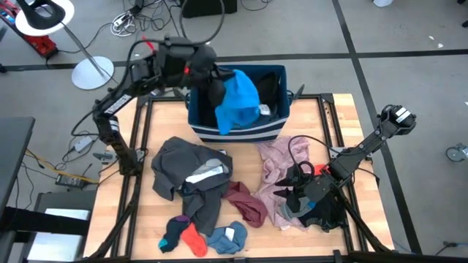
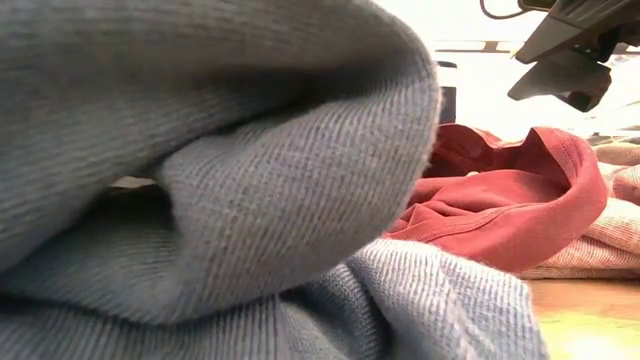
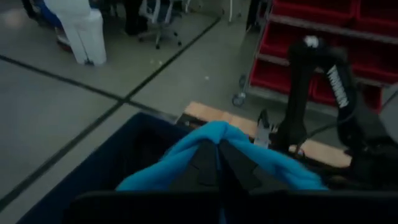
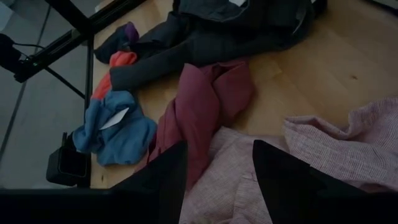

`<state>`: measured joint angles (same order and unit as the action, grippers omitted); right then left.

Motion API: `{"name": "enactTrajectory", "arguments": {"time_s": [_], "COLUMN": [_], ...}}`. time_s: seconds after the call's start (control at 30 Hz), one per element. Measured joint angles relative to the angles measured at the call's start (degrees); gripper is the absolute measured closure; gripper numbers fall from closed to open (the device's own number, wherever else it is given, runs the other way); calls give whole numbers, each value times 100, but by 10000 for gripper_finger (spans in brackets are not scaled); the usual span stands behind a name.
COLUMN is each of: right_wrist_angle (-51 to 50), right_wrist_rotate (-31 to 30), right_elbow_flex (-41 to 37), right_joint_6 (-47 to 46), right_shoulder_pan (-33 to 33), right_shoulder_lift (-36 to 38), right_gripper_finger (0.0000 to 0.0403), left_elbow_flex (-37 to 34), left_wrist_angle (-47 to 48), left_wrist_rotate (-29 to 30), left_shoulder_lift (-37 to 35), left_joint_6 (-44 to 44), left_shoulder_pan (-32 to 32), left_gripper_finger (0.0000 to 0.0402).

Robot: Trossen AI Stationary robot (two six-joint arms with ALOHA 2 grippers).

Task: Sort clothes
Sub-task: Put the top blue microfiber cloth into the laundry bin

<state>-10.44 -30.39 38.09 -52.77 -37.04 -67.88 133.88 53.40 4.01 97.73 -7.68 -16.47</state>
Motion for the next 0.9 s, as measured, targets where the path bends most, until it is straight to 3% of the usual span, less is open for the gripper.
{"name": "enactTrajectory", "arguments": {"time_s": [0.23,0.63,0.9], "right_wrist_angle": [-33,-37,-45], "right_wrist_rotate": [0,-24,-24], "right_elbow_flex": [0,0,0], "right_joint_6": [36,48,46], "right_shoulder_pan": [0,-1,-2], "right_shoulder_lift": [0,0,0], "right_gripper_finger": [220,220,220], "left_elbow_flex": [-335,-2070,-3045], "left_wrist_angle": [283,-22,-399], "left_wrist_rotate": [-720,-1526,-1577], "left_shoulder_lift": [67,44,14], "left_joint_6": [341,750,859], "left_shoulder_pan": [-542,-1039,-1239], "left_gripper_finger": [401,401,401]}}
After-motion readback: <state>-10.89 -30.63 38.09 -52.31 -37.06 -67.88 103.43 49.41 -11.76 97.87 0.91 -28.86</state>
